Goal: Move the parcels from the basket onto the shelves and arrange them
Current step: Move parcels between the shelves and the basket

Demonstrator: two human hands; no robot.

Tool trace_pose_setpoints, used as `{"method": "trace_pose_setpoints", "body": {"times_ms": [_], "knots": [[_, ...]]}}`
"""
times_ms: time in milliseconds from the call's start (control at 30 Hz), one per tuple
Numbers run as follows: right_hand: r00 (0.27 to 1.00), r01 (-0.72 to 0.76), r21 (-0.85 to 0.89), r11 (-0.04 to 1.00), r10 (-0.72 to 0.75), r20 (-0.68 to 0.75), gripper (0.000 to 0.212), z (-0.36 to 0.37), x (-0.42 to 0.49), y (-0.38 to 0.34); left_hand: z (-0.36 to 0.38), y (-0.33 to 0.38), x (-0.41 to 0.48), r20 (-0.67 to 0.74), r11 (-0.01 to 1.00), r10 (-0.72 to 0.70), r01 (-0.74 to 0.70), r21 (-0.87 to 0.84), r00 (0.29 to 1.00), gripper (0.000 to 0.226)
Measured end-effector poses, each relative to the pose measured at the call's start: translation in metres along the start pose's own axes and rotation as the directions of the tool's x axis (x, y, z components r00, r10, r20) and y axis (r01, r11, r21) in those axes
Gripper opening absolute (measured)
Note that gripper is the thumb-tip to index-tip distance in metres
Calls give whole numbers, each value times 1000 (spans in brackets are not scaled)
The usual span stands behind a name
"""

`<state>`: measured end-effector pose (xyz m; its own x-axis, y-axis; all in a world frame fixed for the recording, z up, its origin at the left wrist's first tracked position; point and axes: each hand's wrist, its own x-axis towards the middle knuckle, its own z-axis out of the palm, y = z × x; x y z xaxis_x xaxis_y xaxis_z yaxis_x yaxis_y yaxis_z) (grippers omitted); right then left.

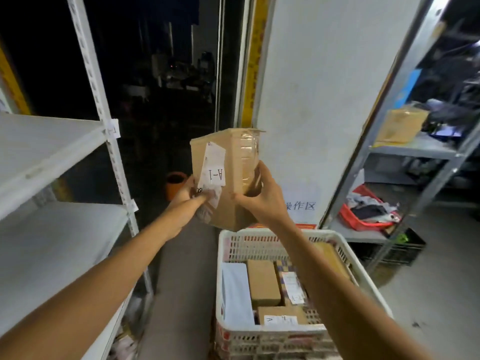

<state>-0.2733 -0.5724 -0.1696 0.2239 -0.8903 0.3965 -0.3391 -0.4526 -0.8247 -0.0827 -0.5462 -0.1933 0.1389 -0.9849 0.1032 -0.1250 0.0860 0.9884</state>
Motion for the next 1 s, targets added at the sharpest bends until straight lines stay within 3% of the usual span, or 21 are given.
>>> {"method": "trace_pose_setpoints", "body": {"times_ms": [300,400,533,667,867,1000], "knots": [[987,-66,114,991,48,151,75,-97,42,72,92,-12,78,75,999,-3,7,-52,997,53],[980,-98,73,992,83,182,76,-117,47,91,113,-17,88,79,998,-5,10,-70,997,64],[977,-145,-1,989,143,155,77,-135,42,112,138,-34,99,143,996,-44,55,-69,989,73],[957,-273,13,962,271,109,68,-141,32,143,153,-59,111,203,980,-180,193,-49,963,84],[891,-453,92,886,450,53,57,-134,10,186,174,-107,122,289,965,-245,263,-23,925,78],[847,-525,87,847,529,-41,53,-118,4,209,190,-140,117,327,892,-366,429,-144,871,70]]}}
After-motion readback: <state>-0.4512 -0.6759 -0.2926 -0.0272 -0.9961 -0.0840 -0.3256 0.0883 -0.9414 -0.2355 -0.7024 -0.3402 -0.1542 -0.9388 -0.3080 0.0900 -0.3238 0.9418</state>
